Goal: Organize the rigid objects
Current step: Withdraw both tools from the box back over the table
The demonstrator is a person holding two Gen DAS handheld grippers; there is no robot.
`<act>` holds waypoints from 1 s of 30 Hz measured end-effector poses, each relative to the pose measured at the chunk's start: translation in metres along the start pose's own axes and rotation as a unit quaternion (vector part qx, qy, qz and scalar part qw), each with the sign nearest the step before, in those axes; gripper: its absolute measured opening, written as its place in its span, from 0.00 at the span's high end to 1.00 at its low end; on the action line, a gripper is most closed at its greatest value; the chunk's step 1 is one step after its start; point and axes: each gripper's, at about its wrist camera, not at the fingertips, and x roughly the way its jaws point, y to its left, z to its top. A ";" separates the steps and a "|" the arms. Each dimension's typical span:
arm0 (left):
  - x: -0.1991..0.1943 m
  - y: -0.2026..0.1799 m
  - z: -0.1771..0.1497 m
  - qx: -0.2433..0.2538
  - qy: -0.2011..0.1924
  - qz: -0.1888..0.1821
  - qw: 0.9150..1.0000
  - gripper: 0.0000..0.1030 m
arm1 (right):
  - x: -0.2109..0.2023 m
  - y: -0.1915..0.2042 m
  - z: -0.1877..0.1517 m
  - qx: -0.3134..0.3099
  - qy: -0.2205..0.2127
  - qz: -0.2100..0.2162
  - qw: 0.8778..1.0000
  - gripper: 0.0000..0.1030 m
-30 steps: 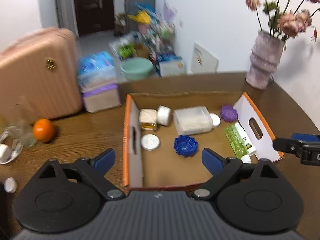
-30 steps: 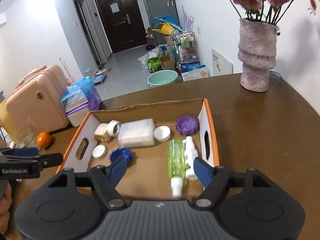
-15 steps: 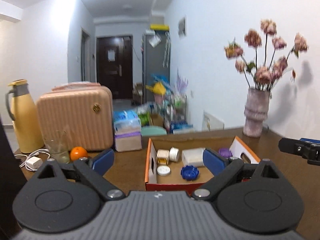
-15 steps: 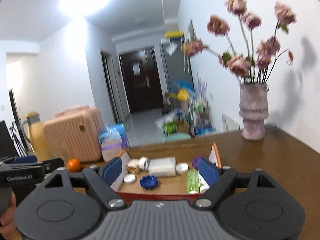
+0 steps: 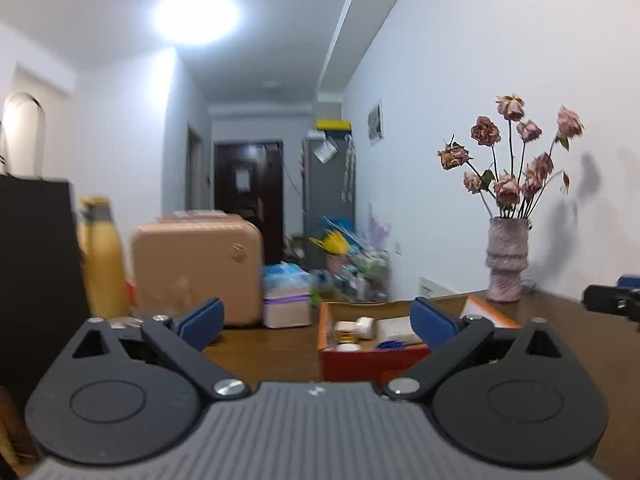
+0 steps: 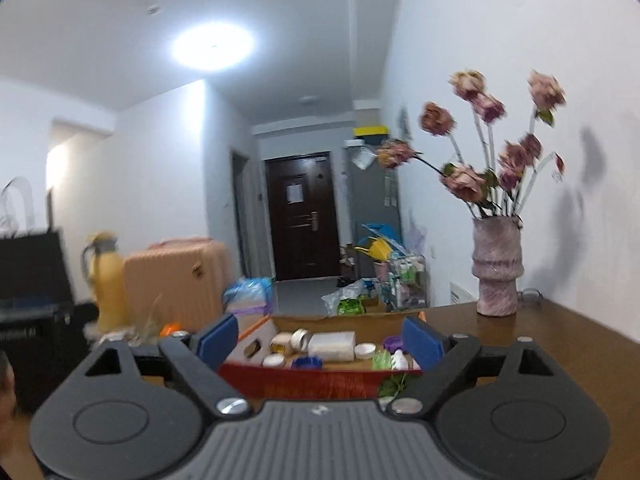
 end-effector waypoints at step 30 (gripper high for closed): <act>-0.045 -0.020 -0.088 0.011 0.022 0.007 1.000 0.00 | -0.075 0.004 -0.079 0.031 0.002 -0.068 0.997 0.04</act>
